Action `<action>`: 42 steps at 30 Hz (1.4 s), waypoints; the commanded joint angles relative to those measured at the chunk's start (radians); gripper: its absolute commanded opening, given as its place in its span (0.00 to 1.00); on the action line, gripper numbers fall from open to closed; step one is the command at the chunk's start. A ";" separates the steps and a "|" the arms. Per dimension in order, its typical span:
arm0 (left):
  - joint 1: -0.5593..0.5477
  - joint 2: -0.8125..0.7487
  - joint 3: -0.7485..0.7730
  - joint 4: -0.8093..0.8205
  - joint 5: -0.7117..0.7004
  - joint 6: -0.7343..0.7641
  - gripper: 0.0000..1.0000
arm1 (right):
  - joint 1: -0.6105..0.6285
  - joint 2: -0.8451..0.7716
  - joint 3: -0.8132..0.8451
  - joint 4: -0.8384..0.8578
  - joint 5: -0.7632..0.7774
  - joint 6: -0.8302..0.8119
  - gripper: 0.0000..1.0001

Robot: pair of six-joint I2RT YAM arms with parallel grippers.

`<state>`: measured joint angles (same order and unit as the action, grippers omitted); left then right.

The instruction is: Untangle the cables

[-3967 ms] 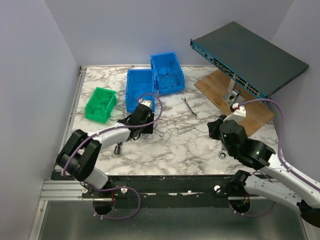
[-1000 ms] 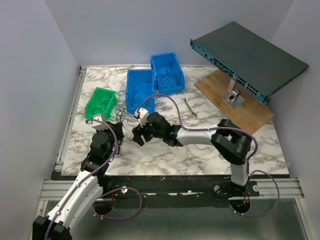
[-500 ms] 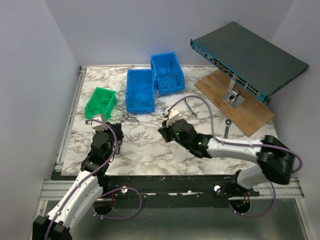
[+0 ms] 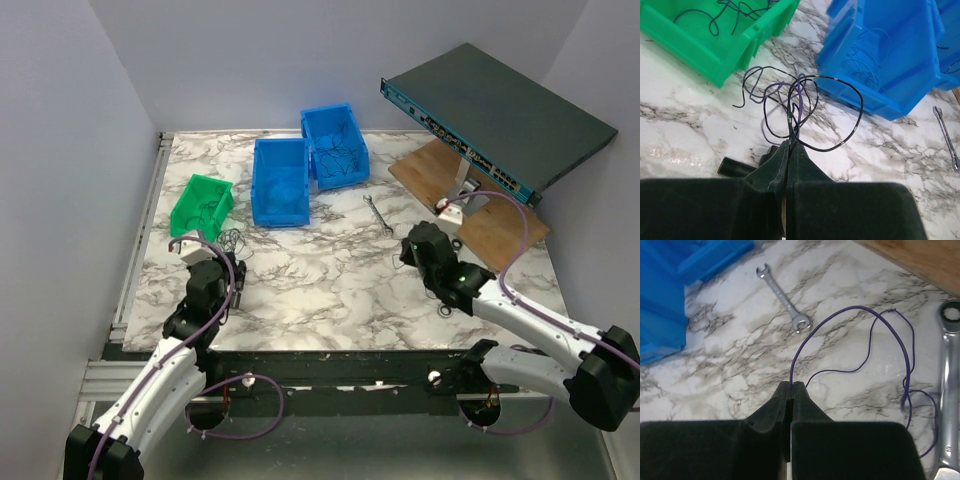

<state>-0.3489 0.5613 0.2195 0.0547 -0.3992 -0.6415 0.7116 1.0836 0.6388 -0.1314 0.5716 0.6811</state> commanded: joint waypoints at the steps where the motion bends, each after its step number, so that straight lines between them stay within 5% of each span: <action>1: -0.003 -0.007 0.035 -0.053 -0.107 -0.043 0.00 | -0.062 -0.087 -0.023 -0.118 0.092 0.136 0.01; 5: -0.002 0.003 0.024 0.008 -0.023 0.001 0.00 | -0.063 -0.055 0.008 -0.098 -0.057 0.046 0.01; 11: -0.002 0.033 0.003 0.171 0.268 0.113 0.00 | -0.075 -0.028 0.036 -0.230 0.101 0.185 0.07; 15: -0.020 0.142 0.039 0.247 0.459 0.157 0.00 | -0.154 0.044 0.059 -0.350 0.106 0.275 0.01; 19: -0.144 0.228 0.088 0.293 0.507 0.226 0.00 | -0.182 0.130 0.105 -0.500 0.186 0.343 0.01; 20: -0.190 0.243 0.099 0.307 0.518 0.253 0.00 | -0.186 0.136 0.107 -0.510 0.190 0.341 0.06; 23: -0.286 0.317 0.142 0.325 0.557 0.306 0.00 | -0.196 0.124 0.101 -0.480 0.140 0.271 0.88; 25: -0.326 0.382 0.176 0.339 0.630 0.321 0.00 | -0.200 0.118 0.108 -0.488 0.118 0.262 0.99; 33: -0.511 0.625 0.336 0.262 0.689 0.397 0.00 | -0.220 0.082 0.096 -0.525 0.127 0.272 1.00; 39: -0.545 0.708 0.409 0.188 0.708 0.412 0.00 | -0.231 0.096 0.023 -0.453 0.073 0.340 0.98; 40: -0.547 0.716 0.417 0.170 0.694 0.413 0.02 | -0.232 0.089 0.011 -0.436 0.063 0.347 0.94; 42: -0.546 0.721 0.428 0.144 0.655 0.406 0.13 | -0.231 0.085 0.004 -0.429 0.067 0.368 0.62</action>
<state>-0.8890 1.2629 0.6018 0.2749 0.2783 -0.2565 0.4885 1.1790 0.6819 -0.5995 0.6636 0.9859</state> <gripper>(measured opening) 0.025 0.850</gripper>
